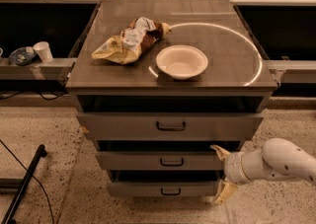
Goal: Open middle drawer
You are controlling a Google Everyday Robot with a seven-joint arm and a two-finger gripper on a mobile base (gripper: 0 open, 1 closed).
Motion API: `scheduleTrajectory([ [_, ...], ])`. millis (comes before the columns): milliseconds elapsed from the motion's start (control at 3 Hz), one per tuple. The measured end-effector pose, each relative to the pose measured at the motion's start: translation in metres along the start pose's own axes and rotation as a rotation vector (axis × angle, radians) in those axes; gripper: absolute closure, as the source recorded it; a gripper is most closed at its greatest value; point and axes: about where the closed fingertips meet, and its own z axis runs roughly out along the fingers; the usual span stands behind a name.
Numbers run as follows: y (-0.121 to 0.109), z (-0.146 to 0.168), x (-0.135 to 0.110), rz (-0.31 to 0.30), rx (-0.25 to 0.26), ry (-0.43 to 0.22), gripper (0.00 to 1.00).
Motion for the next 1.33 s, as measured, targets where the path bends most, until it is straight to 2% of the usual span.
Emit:
scheduleTrajectory([
  [333, -0.016, 0.015, 0.015, -0.041, -0.001, 0.015, 0.00],
  [1000, -0.041, 0.048, 0.052, -0.099, -0.045, 0.110, 0.01],
  [1333, -0.045, 0.056, 0.063, -0.099, -0.057, 0.136, 0.22],
])
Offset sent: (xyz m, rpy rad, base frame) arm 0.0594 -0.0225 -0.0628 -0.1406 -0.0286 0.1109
